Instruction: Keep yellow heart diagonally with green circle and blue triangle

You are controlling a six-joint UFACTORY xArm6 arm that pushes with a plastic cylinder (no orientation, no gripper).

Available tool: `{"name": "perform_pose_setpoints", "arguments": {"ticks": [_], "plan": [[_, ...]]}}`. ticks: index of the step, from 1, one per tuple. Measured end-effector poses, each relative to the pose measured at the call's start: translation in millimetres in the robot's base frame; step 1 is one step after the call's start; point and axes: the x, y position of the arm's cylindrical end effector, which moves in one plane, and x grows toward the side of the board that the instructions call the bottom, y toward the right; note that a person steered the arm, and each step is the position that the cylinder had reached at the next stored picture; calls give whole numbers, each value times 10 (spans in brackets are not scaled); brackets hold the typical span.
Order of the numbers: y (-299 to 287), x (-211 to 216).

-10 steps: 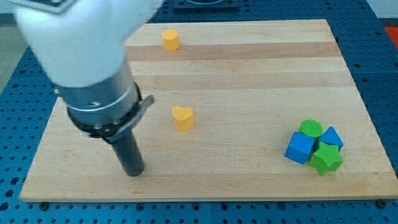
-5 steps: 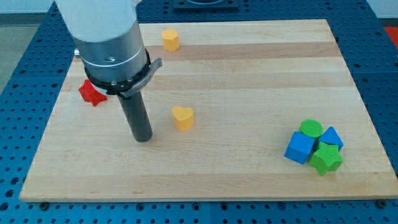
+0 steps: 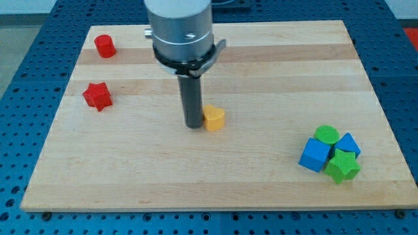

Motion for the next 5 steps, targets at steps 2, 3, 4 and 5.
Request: {"name": "perform_pose_setpoints", "arguments": {"ticks": [2,3,4,5], "plan": [[335,-51],[569,-51],[548,-51],[145,-56]]}}
